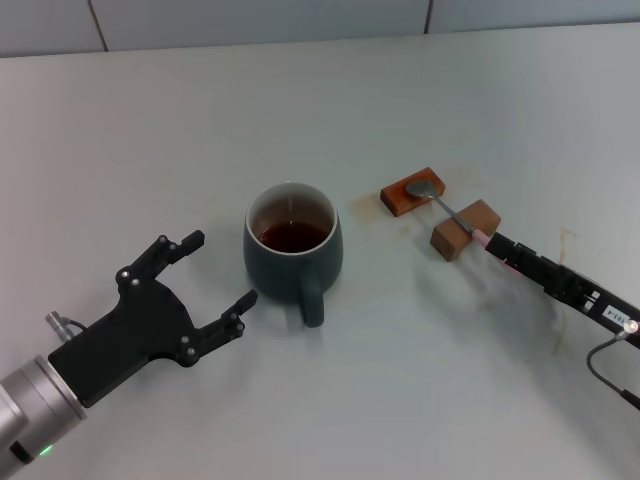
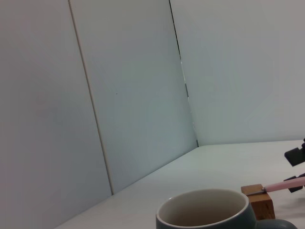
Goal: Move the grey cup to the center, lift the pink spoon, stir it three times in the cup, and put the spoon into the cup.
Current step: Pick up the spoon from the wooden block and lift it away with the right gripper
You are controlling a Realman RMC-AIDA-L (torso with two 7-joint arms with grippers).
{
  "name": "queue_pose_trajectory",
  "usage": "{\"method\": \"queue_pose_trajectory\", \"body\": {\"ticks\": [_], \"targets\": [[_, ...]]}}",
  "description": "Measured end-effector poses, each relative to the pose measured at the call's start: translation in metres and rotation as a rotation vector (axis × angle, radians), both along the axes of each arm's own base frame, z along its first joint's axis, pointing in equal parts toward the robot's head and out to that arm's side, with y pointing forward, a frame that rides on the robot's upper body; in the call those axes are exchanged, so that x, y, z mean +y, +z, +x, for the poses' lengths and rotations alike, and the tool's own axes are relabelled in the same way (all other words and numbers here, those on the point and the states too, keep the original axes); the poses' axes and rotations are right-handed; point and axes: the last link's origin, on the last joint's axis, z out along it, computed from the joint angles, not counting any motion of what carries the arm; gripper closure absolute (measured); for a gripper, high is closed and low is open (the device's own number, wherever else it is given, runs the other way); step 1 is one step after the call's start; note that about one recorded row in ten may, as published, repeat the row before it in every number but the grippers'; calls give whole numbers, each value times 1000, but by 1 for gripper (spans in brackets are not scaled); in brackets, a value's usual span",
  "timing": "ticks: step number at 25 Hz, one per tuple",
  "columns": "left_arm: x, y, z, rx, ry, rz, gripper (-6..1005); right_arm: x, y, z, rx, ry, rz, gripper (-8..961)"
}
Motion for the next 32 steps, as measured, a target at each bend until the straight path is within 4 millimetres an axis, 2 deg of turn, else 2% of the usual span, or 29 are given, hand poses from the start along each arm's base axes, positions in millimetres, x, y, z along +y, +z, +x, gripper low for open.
{"method": "queue_pose_trajectory", "body": {"ticks": [10,15,20,32], "targets": [[0,0,0,4,-4,4,139,4,-3,-3,-6,3,-10,121],[-1,0,-1,7,-1,4,140,7,-5,-3,-5,-5,-20,198],[-2,0,-3,13,3,4,140,9,-9,-4,-5,-18,-40,402],[-5,0,-4,16,4,-4,140,8,-12,-5,3,-30,-31,647]]}}
